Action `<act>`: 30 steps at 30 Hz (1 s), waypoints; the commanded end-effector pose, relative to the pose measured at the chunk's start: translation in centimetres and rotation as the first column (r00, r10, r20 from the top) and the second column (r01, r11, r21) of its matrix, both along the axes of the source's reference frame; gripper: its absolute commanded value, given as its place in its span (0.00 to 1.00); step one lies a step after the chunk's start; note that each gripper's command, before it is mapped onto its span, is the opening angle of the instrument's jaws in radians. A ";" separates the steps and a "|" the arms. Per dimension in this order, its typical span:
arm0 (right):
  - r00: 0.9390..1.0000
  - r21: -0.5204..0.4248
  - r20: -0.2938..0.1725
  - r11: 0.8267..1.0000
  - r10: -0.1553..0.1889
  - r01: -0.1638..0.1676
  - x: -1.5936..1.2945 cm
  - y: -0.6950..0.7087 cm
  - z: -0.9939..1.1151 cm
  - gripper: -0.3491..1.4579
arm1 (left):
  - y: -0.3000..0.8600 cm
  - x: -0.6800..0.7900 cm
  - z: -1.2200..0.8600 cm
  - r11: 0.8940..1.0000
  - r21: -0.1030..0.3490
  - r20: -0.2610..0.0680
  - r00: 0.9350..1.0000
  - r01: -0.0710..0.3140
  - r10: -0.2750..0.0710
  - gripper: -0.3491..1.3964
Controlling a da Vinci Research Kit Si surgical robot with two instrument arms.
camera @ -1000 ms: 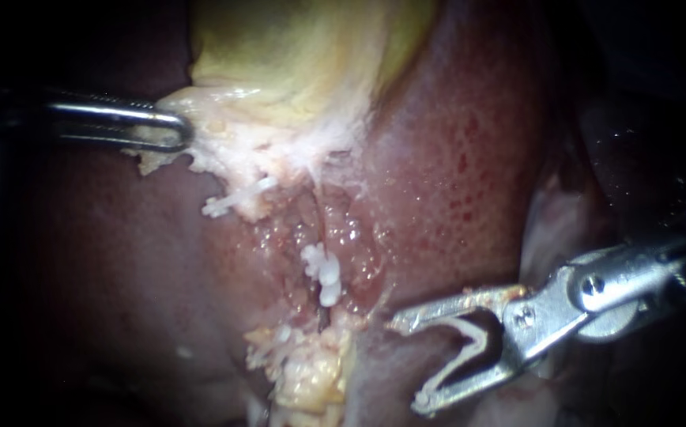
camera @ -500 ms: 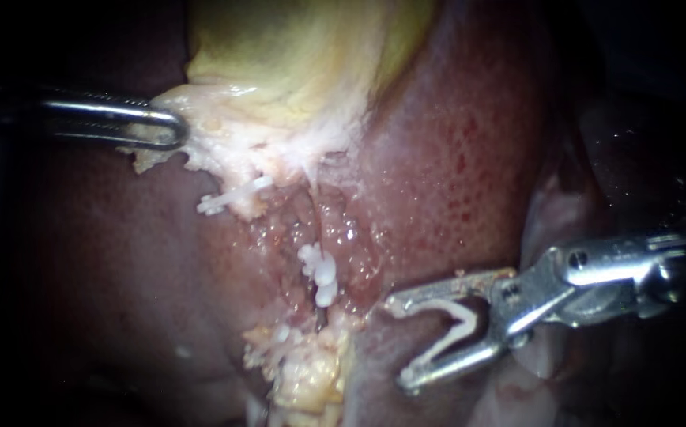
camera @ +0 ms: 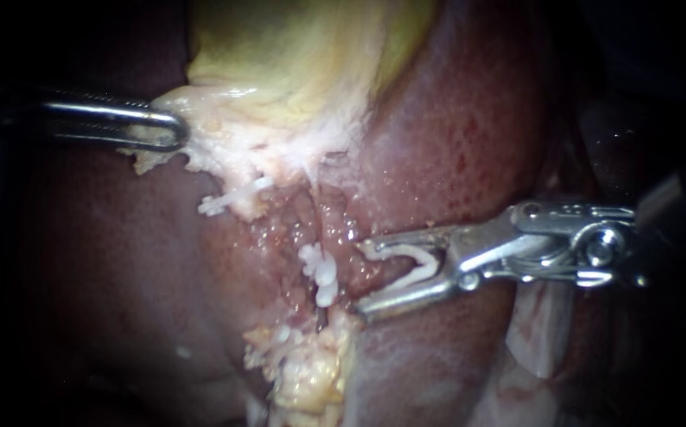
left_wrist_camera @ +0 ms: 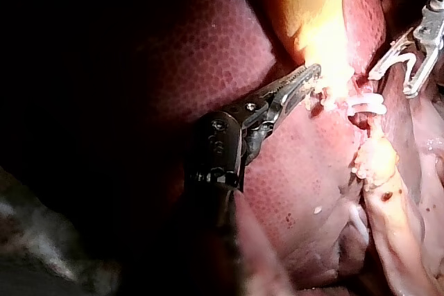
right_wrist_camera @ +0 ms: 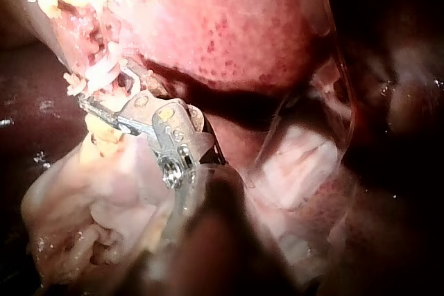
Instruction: Clipping third clip right tube
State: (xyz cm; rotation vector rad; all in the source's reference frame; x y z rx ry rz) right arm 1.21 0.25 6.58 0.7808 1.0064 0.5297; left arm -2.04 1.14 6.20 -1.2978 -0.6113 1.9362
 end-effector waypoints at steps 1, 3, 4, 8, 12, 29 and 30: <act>1.000 0.003 0.012 1.000 0.017 -0.017 0.05 0.02 0.06 0.47 | 0.00 0.00 0.00 1.000 0.000 0.000 1.000 0.000 0.000 0.00; 0.999 0.005 0.026 0.999 0.040 -0.040 0.11 0.06 0.14 0.47 | 0.00 0.00 0.00 1.000 0.000 0.000 1.000 0.000 0.000 0.00; 0.998 0.012 0.035 0.998 0.059 -0.059 0.16 0.09 0.20 0.47 | 0.00 0.00 0.00 1.000 0.000 0.000 1.000 0.000 0.000 0.00; 0.992 0.024 0.055 0.993 0.111 -0.112 0.27 0.19 0.36 0.47 | -0.01 0.00 0.01 1.000 -0.001 0.000 1.000 0.000 0.000 0.00; 0.986 0.029 0.068 0.987 0.153 -0.155 0.38 0.30 0.46 0.47 | -0.01 -0.01 0.01 1.000 -0.001 -0.001 1.000 0.000 0.000 0.00; 0.976 0.072 0.032 0.973 0.218 -0.219 0.52 0.37 0.50 0.47 | -0.01 0.00 0.01 1.000 -0.001 0.000 1.000 0.000 0.000 0.00; 0.976 0.075 0.025 0.973 0.218 -0.219 0.51 0.38 0.49 0.47 | -0.02 0.00 0.01 1.000 -0.001 0.000 1.000 0.000 0.000 0.00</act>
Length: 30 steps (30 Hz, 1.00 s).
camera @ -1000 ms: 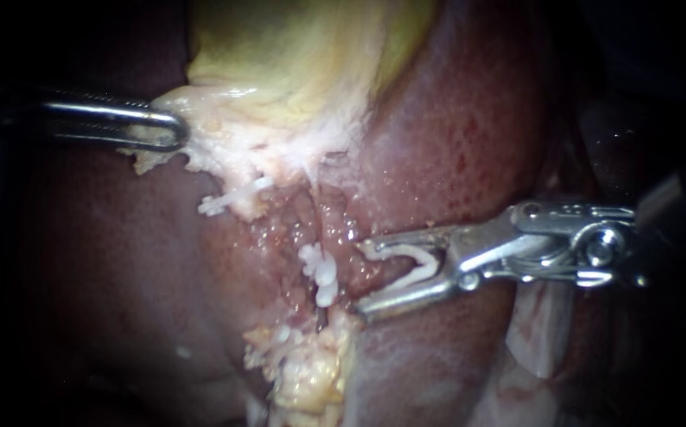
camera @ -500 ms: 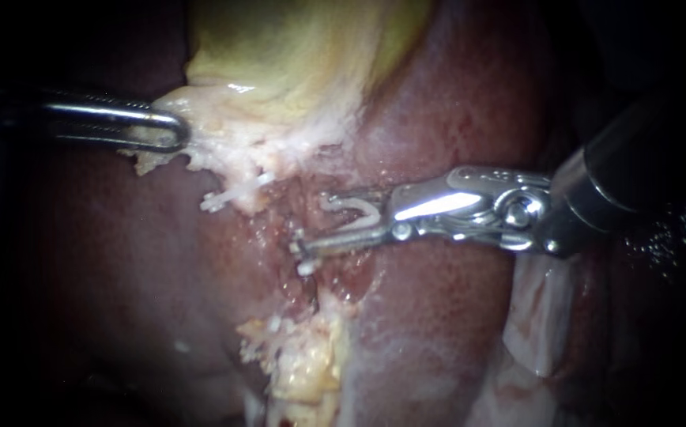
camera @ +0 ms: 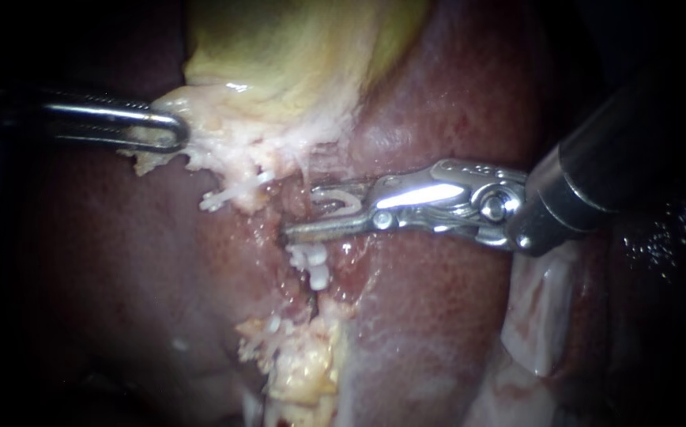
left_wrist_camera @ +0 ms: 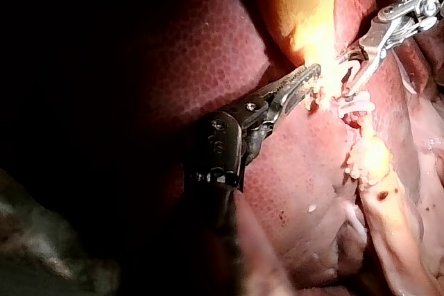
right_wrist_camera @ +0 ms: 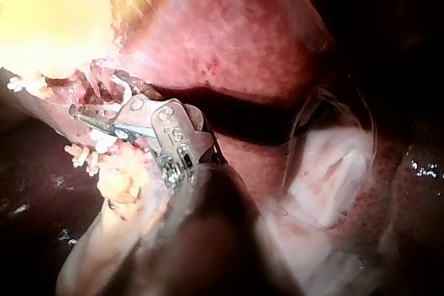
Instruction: Clipping third clip right tube
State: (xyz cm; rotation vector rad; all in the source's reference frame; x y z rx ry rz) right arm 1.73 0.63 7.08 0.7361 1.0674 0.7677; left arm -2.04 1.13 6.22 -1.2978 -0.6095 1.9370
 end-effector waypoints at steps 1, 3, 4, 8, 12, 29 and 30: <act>1.000 0.003 -0.008 1.000 -0.002 0.002 -0.02 0.01 -0.01 0.47 | 0.00 0.00 0.00 1.000 0.000 0.000 1.000 0.000 0.000 0.00; 0.999 0.010 -0.031 1.000 -0.006 0.006 -0.02 0.01 -0.03 0.47 | 0.00 0.00 0.00 1.000 0.000 0.000 1.000 0.000 0.000 0.00; 0.999 0.015 -0.045 1.000 -0.011 0.012 -0.03 0.01 -0.04 0.47 | 0.00 0.00 0.00 1.000 0.000 0.000 1.000 0.000 0.000 0.00; 0.994 0.036 -0.109 0.999 -0.026 0.030 -0.02 0.00 -0.07 0.47 | 0.00 0.00 0.00 1.000 0.000 0.000 1.000 0.000 0.000 0.00; 0.982 0.048 -0.178 0.997 -0.055 0.064 0.02 -0.01 -0.11 0.47 | 0.00 0.00 0.00 1.000 0.000 0.000 1.000 0.000 0.000 0.00; 0.939 0.081 -0.343 0.995 -0.027 0.058 0.06 0.10 -0.58 0.44 | 0.00 0.01 0.00 1.000 0.000 0.001 1.000 -0.001 0.001 0.00; 0.939 0.082 -0.343 0.995 -0.027 0.058 0.06 0.11 -0.60 0.43 | 0.00 0.01 0.00 1.000 0.000 0.001 1.000 -0.001 0.001 0.00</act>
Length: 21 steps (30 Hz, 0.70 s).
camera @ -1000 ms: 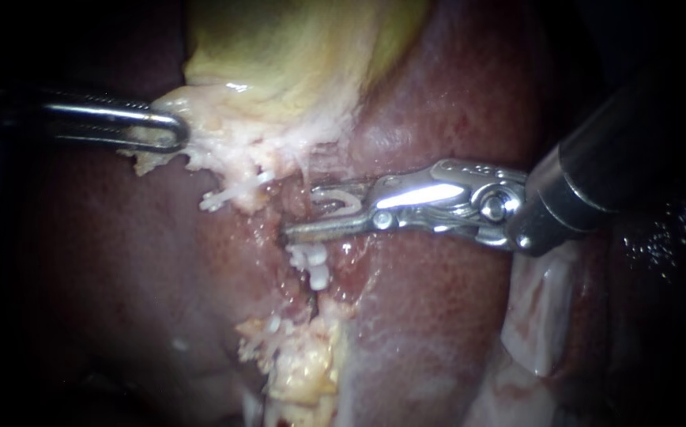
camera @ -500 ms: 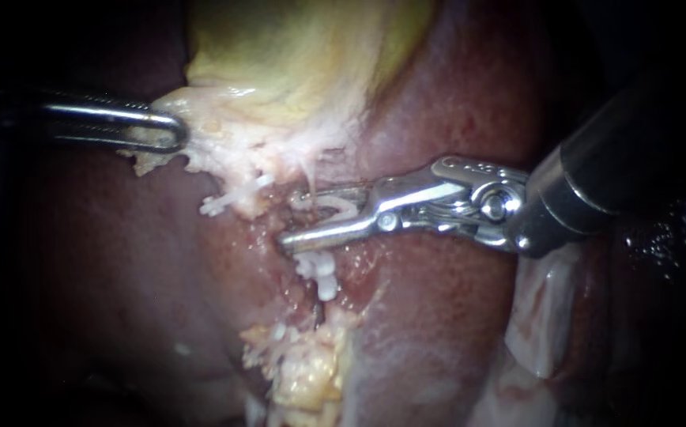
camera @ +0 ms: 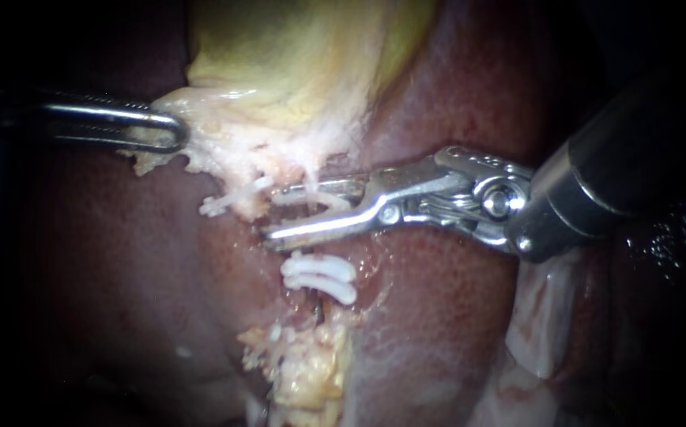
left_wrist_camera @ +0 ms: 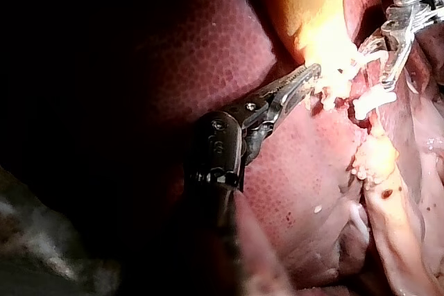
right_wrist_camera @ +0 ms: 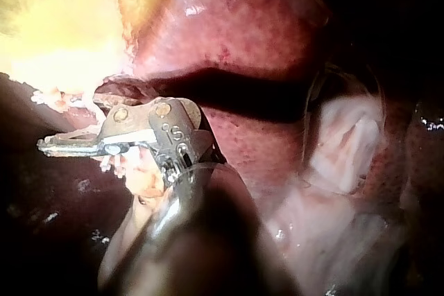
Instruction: Clipping third clip right tube
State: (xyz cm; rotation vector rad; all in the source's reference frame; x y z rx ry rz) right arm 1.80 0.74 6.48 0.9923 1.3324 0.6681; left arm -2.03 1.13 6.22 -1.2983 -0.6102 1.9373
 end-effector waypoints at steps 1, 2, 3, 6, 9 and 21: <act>1.000 0.001 0.001 1.000 -0.001 0.001 0.00 0.01 -0.01 0.43 | 0.00 0.00 0.00 1.000 0.000 0.000 1.000 0.000 0.000 0.00; 1.000 0.001 0.001 1.000 -0.001 0.001 0.00 0.01 -0.02 0.42 | 0.00 0.00 0.00 1.000 0.000 0.000 1.000 0.000 0.000 0.00; 1.000 0.002 0.001 1.000 -0.001 0.001 0.00 0.01 -0.02 0.41 | 0.00 0.00 0.00 1.000 0.000 0.000 1.000 0.000 0.000 0.00; 1.000 0.002 0.000 1.000 -0.002 0.002 -0.01 0.01 -0.02 0.38 | 0.00 0.00 0.01 1.000 0.000 0.000 1.000 0.000 0.000 0.00; 1.000 0.002 0.000 1.000 -0.002 0.002 -0.01 0.01 -0.02 0.31 | 0.01 0.00 0.01 1.000 0.000 0.000 1.000 0.000 0.000 0.00; 1.000 0.097 0.020 0.995 -0.009 0.007 -0.04 -0.03 0.01 0.00 | 0.01 0.00 0.01 1.000 0.000 0.000 1.000 0.000 0.000 0.00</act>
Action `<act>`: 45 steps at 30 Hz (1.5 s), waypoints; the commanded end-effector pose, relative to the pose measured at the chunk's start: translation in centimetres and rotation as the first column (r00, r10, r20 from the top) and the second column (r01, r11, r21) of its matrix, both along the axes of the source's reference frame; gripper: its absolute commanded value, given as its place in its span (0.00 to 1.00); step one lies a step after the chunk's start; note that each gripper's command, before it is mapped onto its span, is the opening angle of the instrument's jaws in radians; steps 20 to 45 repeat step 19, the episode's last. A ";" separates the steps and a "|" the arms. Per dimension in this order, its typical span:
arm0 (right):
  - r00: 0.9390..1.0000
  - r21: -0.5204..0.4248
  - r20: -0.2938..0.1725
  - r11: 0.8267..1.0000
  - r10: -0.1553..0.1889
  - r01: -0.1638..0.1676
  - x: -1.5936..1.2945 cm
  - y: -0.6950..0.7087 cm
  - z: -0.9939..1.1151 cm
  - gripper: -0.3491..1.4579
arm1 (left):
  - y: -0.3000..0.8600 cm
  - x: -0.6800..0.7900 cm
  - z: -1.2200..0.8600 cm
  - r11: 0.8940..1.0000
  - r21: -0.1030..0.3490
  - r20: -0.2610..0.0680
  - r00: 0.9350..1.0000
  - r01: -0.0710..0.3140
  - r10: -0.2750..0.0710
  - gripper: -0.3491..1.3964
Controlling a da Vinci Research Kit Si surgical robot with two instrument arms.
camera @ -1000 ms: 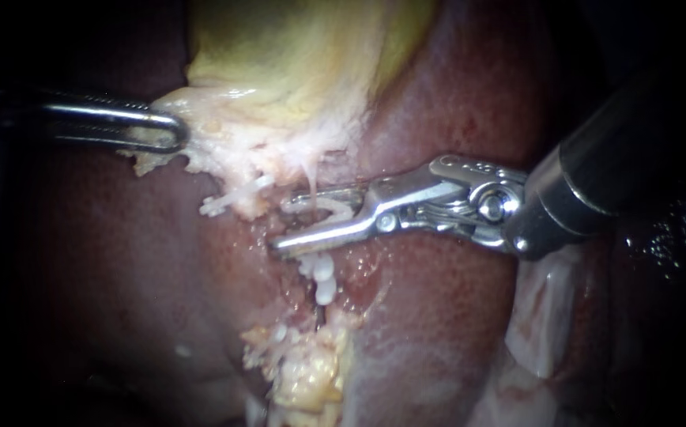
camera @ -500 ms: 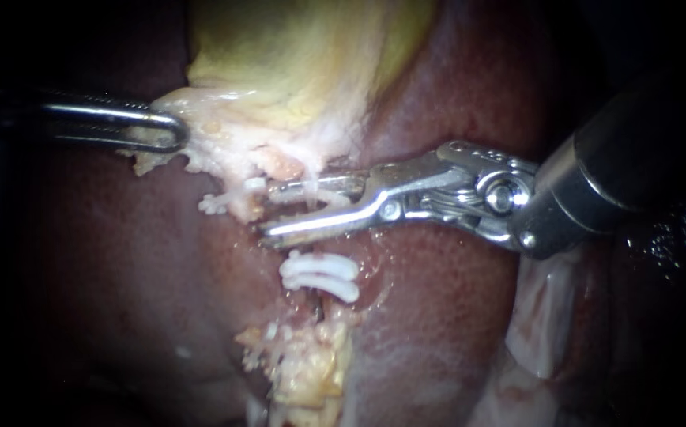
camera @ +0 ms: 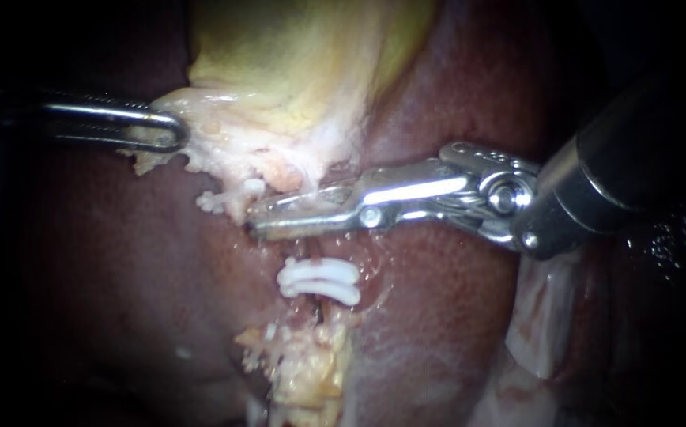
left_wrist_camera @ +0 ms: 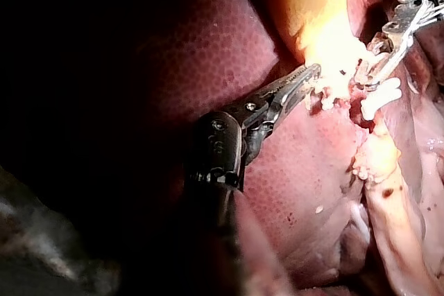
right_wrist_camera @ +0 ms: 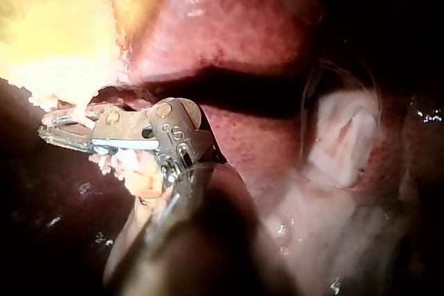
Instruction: Clipping third clip right tube
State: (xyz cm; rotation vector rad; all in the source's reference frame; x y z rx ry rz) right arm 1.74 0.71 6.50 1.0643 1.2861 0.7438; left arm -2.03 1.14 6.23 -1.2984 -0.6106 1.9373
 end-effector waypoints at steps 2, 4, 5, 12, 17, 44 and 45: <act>1.000 0.002 0.004 1.000 0.005 -0.005 0.01 -0.01 0.01 0.00 | 0.00 0.00 0.00 1.000 0.000 0.000 1.000 0.000 0.000 0.00; 1.000 0.001 0.005 1.000 0.007 -0.007 0.01 -0.02 0.04 0.00 | 0.00 0.00 0.00 1.000 0.000 0.000 1.000 0.000 0.000 0.00; 1.000 0.000 0.005 1.000 0.007 -0.007 0.00 -0.03 0.05 0.00 | 0.00 0.00 0.00 1.000 0.000 0.000 1.000 0.000 0.000 0.00; 1.000 -0.002 0.006 1.000 0.007 -0.007 -0.01 -0.04 0.09 0.00 | 0.00 0.00 0.00 1.000 0.000 0.000 1.000 0.000 0.000 0.00; 1.000 0.003 0.007 1.000 0.006 -0.006 0.00 -0.05 0.09 0.00 | 0.00 0.00 0.00 1.000 0.000 0.000 1.000 0.000 0.000 0.00; 1.000 0.009 0.008 1.000 0.006 -0.006 0.00 -0.05 0.09 0.00 | 0.00 0.00 0.00 1.000 0.000 0.000 1.000 0.000 0.000 0.00; 1.000 0.009 0.008 1.000 0.006 -0.006 0.00 -0.05 0.09 0.00 | 0.00 0.00 0.00 1.000 0.000 0.000 1.000 0.000 0.000 0.00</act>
